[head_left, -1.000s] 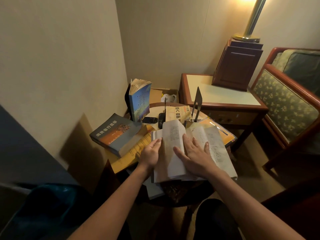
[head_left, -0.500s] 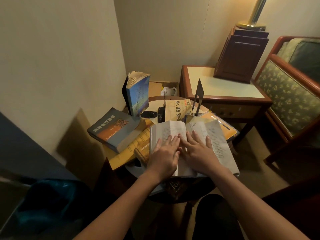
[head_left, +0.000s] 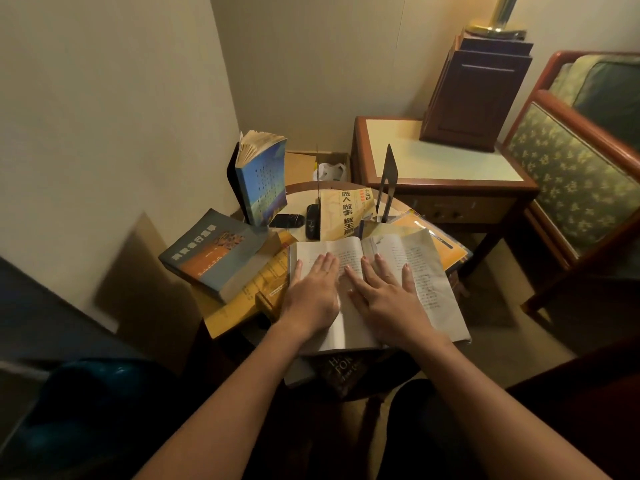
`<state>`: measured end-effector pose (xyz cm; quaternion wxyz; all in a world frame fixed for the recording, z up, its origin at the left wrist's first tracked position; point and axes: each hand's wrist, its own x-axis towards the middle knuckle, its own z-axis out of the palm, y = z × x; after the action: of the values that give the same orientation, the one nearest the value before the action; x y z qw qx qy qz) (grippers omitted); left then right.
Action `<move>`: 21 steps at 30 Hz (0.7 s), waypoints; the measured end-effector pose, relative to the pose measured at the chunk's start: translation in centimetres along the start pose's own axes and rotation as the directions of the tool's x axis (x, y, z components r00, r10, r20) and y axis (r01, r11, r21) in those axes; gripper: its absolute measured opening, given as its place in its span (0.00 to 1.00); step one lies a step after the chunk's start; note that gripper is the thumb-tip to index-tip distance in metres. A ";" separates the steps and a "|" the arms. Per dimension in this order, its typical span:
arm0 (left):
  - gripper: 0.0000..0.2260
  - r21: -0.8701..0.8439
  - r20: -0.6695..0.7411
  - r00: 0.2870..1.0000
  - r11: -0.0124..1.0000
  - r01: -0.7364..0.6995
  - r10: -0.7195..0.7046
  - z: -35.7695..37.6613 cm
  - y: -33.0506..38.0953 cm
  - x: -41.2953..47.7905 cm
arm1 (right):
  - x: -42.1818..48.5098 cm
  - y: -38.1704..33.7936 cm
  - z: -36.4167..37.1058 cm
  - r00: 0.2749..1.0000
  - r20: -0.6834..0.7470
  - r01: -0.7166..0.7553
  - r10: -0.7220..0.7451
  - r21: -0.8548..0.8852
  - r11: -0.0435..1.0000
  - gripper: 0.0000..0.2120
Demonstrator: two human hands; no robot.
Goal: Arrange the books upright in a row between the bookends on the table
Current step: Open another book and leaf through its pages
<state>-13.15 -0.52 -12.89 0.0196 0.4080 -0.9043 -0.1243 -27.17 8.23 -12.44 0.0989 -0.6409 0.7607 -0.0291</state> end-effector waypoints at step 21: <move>0.28 -0.004 0.006 1.000 1.000 0.018 -0.018 -0.2 0.2 0.5 | 0.0 -0.1 0.2 1.000 -0.011 -0.021 0.021 0.017 1.000 0.26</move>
<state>-13.60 -0.76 -12.66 0.0164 0.4159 -0.9003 -0.1275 -27.00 8.24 -12.57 0.1004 -0.6318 0.7676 -0.0380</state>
